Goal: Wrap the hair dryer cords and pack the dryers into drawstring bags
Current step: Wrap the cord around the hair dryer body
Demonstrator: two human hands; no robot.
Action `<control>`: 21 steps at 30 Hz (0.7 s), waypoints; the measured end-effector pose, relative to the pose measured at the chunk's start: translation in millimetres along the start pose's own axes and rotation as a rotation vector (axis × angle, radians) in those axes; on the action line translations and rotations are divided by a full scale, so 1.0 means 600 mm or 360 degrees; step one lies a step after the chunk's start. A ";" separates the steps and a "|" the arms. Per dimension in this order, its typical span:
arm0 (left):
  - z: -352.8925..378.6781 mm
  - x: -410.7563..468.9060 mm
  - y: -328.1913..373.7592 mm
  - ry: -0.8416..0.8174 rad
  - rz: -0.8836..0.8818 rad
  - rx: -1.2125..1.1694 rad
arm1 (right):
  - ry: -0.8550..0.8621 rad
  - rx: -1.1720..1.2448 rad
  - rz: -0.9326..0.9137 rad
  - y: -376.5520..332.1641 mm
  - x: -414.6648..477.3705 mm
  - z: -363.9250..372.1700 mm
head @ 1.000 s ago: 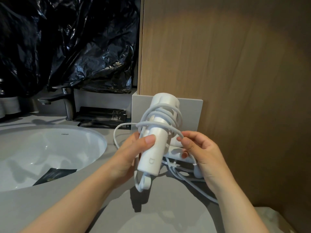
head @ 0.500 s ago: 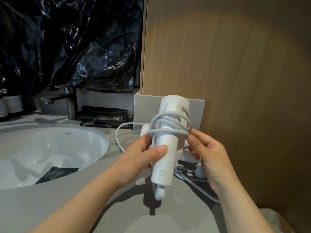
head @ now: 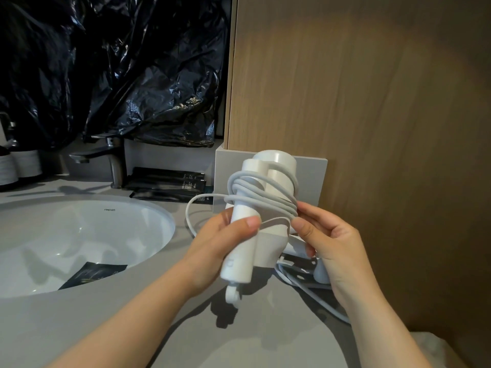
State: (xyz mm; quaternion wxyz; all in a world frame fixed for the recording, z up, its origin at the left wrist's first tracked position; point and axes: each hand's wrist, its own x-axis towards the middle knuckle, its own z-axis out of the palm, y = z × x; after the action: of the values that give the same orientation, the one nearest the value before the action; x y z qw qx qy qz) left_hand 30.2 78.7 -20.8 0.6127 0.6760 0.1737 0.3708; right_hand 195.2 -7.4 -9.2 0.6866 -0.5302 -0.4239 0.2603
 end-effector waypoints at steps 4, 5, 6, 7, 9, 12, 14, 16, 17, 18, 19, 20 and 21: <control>-0.002 0.002 -0.001 0.0031 0.0024 -0.0057 | -0.0017 -0.0035 0.0043 0.001 0.002 -0.002; -0.002 0.001 0.000 0.0028 0.0012 -0.0061 | -0.0033 -0.0048 0.0055 0.001 0.001 -0.002; -0.003 0.002 0.000 0.0025 0.0000 -0.0073 | -0.0050 -0.0064 0.0063 0.001 0.000 -0.002; -0.004 0.002 0.001 0.0020 -0.0012 -0.0095 | -0.0068 -0.0078 0.0061 0.001 -0.001 -0.002; -0.005 0.003 0.001 0.0026 -0.0017 -0.0123 | -0.0092 -0.0082 0.0029 0.001 -0.002 -0.002; -0.006 0.005 0.001 0.0080 0.0008 -0.0124 | -0.0056 -0.0048 0.0003 -0.001 -0.002 -0.004; -0.007 0.005 0.001 0.0129 -0.0004 -0.0136 | -0.0054 -0.0055 -0.0011 0.000 -0.002 -0.004; -0.008 0.005 0.002 0.0196 -0.0051 -0.0134 | -0.0058 -0.0075 -0.0038 0.002 -0.003 -0.004; -0.007 0.005 0.003 0.0232 -0.0085 -0.0154 | -0.0058 -0.0085 -0.0050 0.003 -0.003 -0.004; -0.006 0.004 0.006 0.0267 -0.0103 -0.0186 | -0.0059 -0.0090 -0.0057 0.003 -0.002 -0.004; -0.005 0.003 0.009 0.0301 -0.0101 -0.0214 | -0.0062 -0.0089 -0.0058 0.003 -0.002 -0.003; -0.004 0.003 0.012 0.0315 -0.0088 -0.0238 | -0.0061 -0.0091 -0.0056 0.003 -0.002 -0.003; -0.002 0.002 0.013 0.0325 -0.0081 -0.0245 | -0.0057 -0.0098 -0.0050 0.003 -0.002 -0.002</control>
State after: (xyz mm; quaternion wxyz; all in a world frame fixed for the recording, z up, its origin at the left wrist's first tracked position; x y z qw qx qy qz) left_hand 28.3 79.2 -12.9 0.6510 0.5813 0.2232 0.4342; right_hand 196.0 -8.5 -11.4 0.6662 -0.5397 -0.4521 0.2458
